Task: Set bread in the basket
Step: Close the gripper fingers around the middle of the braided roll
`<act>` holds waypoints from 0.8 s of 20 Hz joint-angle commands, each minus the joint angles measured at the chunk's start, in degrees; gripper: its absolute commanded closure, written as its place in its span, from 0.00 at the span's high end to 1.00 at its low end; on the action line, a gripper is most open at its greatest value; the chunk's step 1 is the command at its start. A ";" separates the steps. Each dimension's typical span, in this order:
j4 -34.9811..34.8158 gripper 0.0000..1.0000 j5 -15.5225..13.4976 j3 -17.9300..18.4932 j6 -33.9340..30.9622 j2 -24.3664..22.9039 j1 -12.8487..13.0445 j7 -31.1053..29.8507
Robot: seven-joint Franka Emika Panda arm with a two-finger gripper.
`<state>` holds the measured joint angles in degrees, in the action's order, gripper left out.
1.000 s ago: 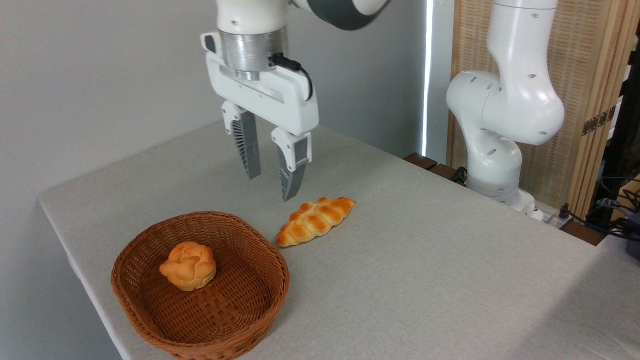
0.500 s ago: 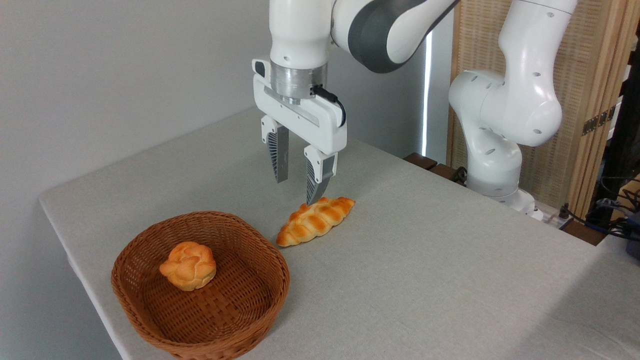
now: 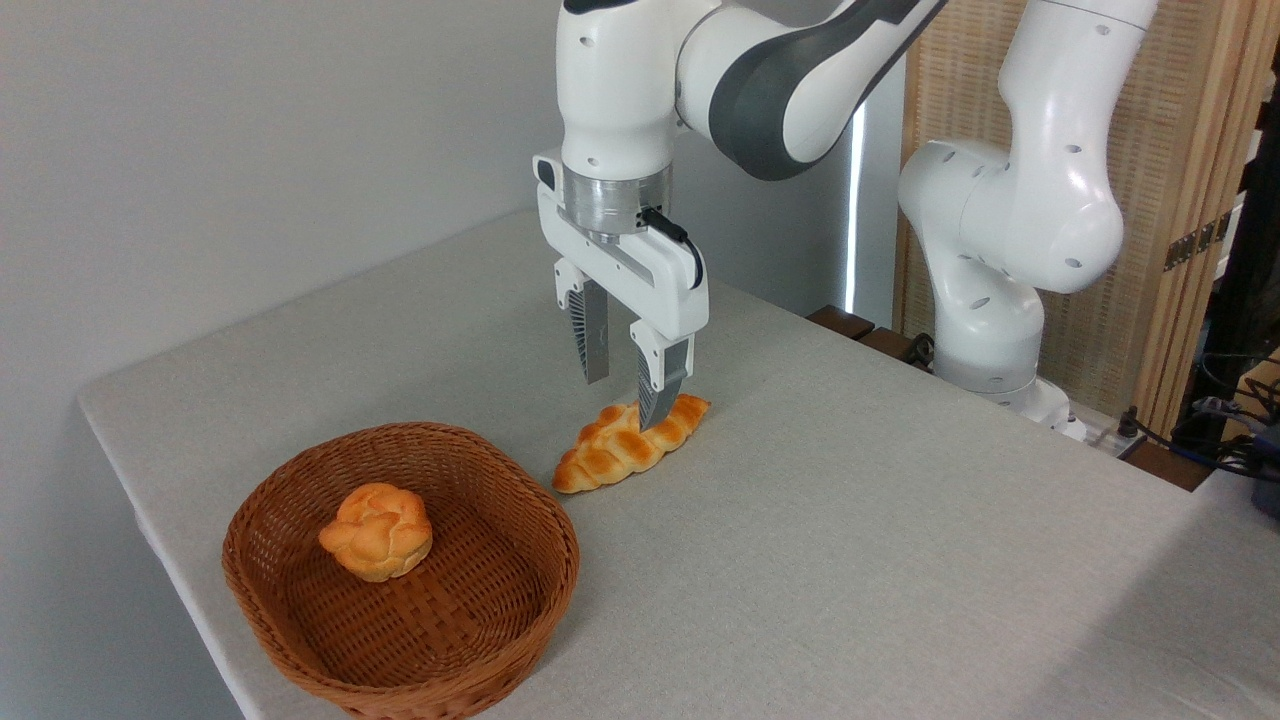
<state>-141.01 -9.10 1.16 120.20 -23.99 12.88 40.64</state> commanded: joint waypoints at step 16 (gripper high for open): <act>-4.19 1.00 -0.21 0.51 6.36 1.05 1.18 4.62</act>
<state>-144.54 -9.10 1.16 124.77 -23.08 12.95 44.24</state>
